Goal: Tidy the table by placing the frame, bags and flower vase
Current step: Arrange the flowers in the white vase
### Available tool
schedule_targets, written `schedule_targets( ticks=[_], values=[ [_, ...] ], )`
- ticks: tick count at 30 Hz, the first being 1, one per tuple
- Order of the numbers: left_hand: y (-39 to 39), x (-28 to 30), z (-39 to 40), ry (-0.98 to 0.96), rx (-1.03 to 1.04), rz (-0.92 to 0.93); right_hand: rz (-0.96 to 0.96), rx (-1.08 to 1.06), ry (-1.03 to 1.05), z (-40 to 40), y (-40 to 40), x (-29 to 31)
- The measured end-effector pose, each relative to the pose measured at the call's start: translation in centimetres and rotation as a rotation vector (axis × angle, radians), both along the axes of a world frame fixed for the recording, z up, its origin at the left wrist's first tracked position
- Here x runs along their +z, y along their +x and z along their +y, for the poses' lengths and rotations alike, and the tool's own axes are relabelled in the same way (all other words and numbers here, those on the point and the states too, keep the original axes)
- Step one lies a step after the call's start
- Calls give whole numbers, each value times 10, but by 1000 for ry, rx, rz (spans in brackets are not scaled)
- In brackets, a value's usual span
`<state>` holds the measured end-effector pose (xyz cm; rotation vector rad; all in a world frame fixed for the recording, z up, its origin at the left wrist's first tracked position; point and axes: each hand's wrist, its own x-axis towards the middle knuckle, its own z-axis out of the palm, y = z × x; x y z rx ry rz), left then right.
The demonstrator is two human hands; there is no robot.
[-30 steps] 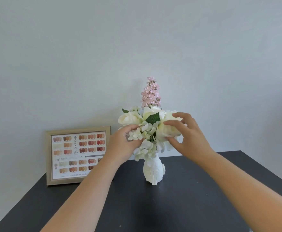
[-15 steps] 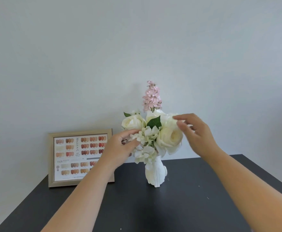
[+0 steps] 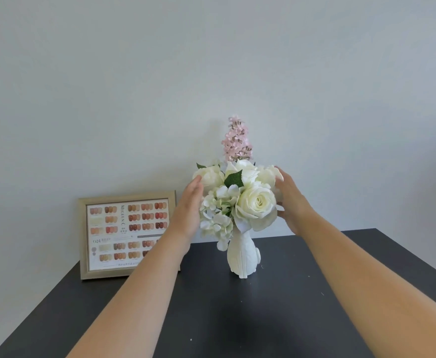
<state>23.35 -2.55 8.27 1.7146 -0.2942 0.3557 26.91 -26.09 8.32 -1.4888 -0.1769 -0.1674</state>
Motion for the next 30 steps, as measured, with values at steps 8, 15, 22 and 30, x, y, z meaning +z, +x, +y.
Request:
schedule_targets(
  ticks=[8,15,22,30],
  values=[
    [7,-56,18,-527,74,302,300,-134,38,-19,8,-76],
    [1,-123,-18,-65,-102,548,269,42,-373,22,-5,-140],
    [4,-144,-36,17,-135,507,209,-16,-422,31,2,-149],
    [16,-144,-28,-11,-77,516,249,24,-425,44,19,-150]
  ],
)
